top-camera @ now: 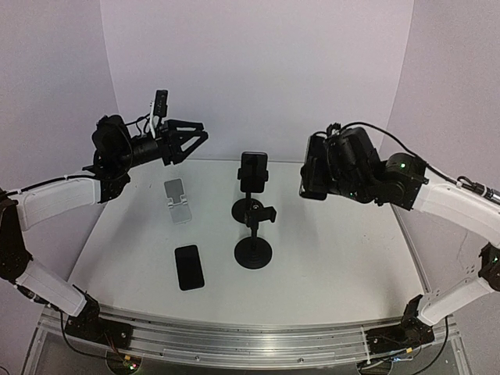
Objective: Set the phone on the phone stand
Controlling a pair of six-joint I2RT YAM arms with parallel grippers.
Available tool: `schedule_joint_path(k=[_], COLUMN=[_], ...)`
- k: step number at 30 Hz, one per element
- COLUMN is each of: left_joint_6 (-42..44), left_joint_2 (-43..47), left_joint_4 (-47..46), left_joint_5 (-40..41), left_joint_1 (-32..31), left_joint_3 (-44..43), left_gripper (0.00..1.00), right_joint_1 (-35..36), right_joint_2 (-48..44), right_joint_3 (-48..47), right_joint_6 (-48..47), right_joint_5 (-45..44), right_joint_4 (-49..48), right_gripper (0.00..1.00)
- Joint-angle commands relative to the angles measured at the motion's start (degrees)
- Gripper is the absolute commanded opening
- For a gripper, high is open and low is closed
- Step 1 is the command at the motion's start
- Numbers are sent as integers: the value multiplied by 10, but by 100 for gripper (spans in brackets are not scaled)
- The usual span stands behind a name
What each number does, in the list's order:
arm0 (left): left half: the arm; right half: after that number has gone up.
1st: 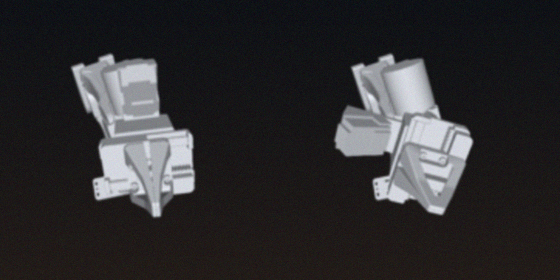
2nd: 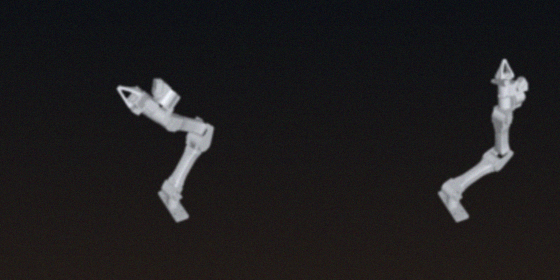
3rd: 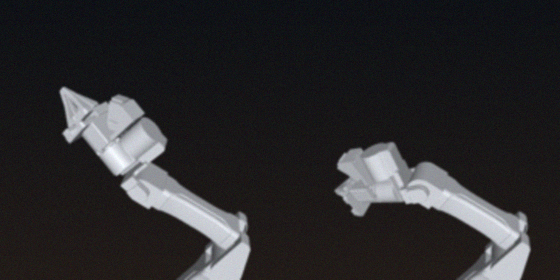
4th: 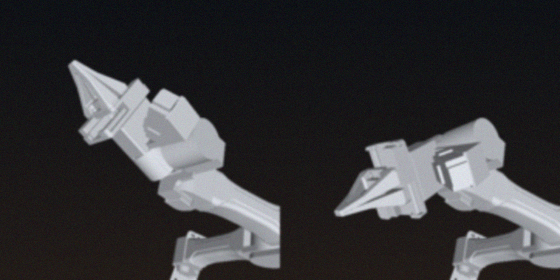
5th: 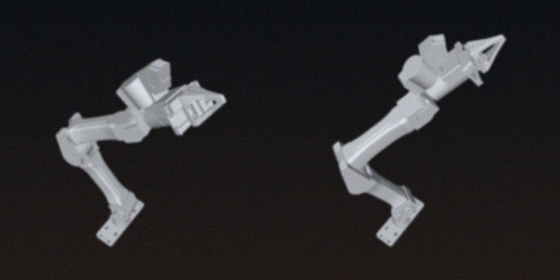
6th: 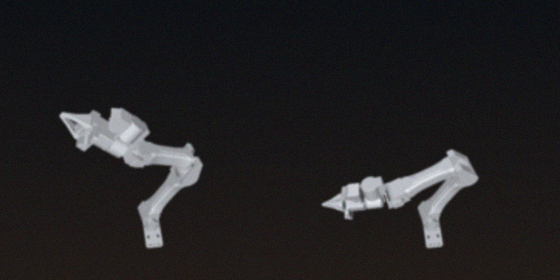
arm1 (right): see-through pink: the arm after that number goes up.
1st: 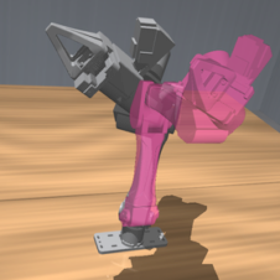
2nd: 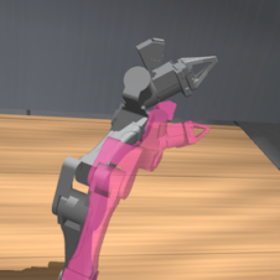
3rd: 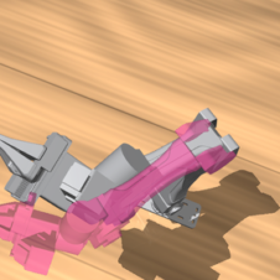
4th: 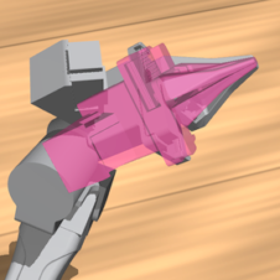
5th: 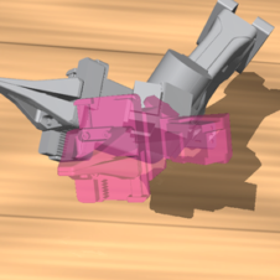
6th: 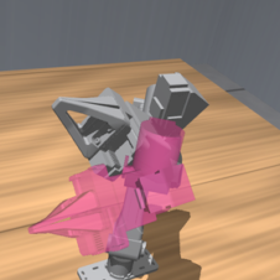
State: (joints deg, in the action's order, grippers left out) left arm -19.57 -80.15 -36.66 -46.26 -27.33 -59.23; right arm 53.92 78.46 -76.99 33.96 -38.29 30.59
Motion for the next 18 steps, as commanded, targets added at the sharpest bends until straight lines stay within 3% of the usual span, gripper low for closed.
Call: schedule_joint_path(k=[1, 5, 9, 18], left_joint_6=[-18, -36, 22, 51], left_joint_2=[-12, -29, -40, -71], left_joint_4=[43, 71, 120, 217], left_joint_5=[44, 68, 116, 183], left_joint_1=[-46, -72, -110, -127], left_joint_3=[-82, -130, -163, -229], left_gripper=[68, 69, 70, 66], right_joint_1=[28, 47, 55, 74], right_joint_2=[19, 84, 133, 186], right_joint_3=[-75, -139, -192, -241], right_joint_6=[-126, -173, -180, -214], right_joint_5=[-43, -30, -25, -10], right_joint_4=[-140, -195, -223, -249], right_gripper=[37, 37, 35, 35])
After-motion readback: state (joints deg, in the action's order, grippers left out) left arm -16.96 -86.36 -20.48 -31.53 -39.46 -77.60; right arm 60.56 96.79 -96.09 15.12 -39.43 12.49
